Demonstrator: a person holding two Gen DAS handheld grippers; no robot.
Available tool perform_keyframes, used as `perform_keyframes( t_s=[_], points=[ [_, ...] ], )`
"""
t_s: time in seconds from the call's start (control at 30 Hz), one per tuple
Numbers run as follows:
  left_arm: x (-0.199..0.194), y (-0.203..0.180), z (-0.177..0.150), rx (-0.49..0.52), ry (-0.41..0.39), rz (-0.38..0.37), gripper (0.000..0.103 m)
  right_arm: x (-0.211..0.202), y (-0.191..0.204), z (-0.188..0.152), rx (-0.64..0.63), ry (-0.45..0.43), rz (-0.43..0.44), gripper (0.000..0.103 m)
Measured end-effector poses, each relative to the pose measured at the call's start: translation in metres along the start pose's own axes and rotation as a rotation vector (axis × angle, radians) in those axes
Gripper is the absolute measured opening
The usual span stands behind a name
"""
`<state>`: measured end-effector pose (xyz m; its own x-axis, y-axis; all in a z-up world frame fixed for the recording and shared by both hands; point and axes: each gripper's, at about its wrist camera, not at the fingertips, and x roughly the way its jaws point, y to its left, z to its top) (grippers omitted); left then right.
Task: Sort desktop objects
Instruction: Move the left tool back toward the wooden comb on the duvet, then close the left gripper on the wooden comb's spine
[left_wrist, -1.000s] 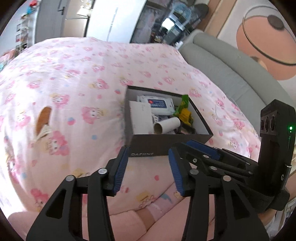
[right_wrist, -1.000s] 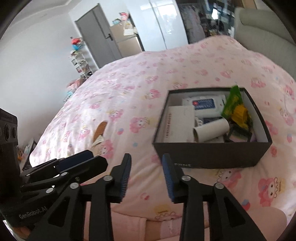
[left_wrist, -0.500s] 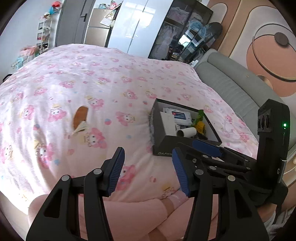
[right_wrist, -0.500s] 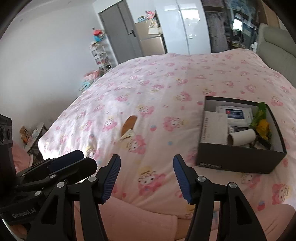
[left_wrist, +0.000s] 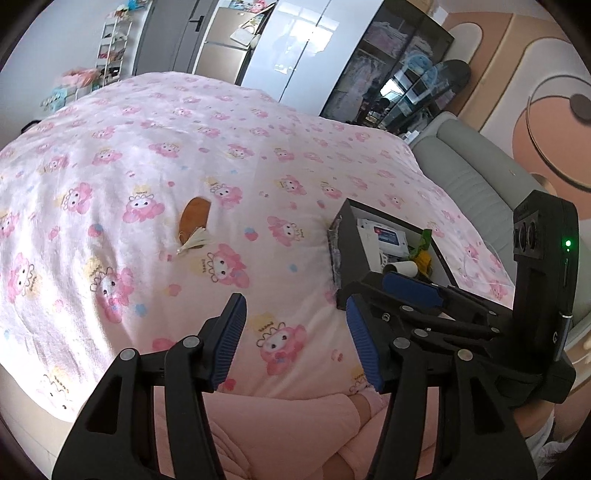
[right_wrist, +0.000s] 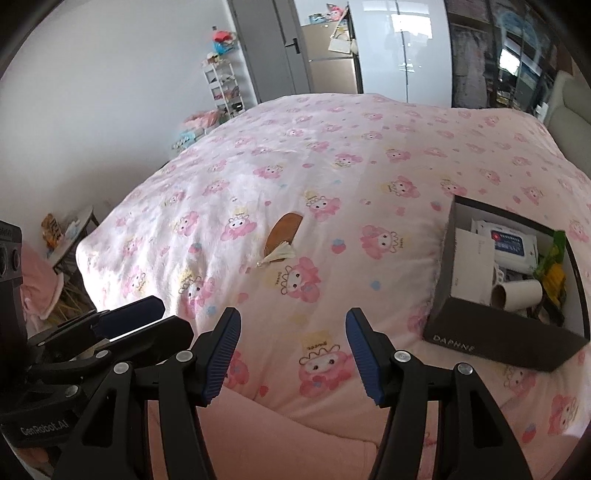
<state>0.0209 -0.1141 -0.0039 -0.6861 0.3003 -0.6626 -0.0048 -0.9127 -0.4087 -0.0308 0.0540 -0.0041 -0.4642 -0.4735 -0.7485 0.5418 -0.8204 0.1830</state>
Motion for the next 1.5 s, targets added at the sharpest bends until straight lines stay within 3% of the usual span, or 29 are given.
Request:
perform_keyframes(
  t_s=[0.53,1.0,1.17,1.3,1.5],
  points=[
    [0.061,0.038,0.048,-0.028,0.02,0.013,0.058,0.063,-0.008,0.052,-0.038,0.044,-0.05,0.056],
    [0.19,0.065,0.115,-0.118,0.146,0.074,0.056,0.151,-0.069,0.095,0.047,0.106,-0.174,0.056],
    [0.236,0.091,0.115,-0.192,0.214,0.137,0.056,0.183,-0.075,0.092,0.048,0.159,-0.174,0.056],
    [0.252,0.119,0.105,-0.241,0.223,0.197,0.055,0.206,-0.083,0.087,0.061,0.198,-0.179,0.056],
    [0.262,0.163,0.101,-0.372,0.21,0.217,0.056,0.237,-0.088,0.087,0.091,0.215,-0.192,0.056]
  ],
)
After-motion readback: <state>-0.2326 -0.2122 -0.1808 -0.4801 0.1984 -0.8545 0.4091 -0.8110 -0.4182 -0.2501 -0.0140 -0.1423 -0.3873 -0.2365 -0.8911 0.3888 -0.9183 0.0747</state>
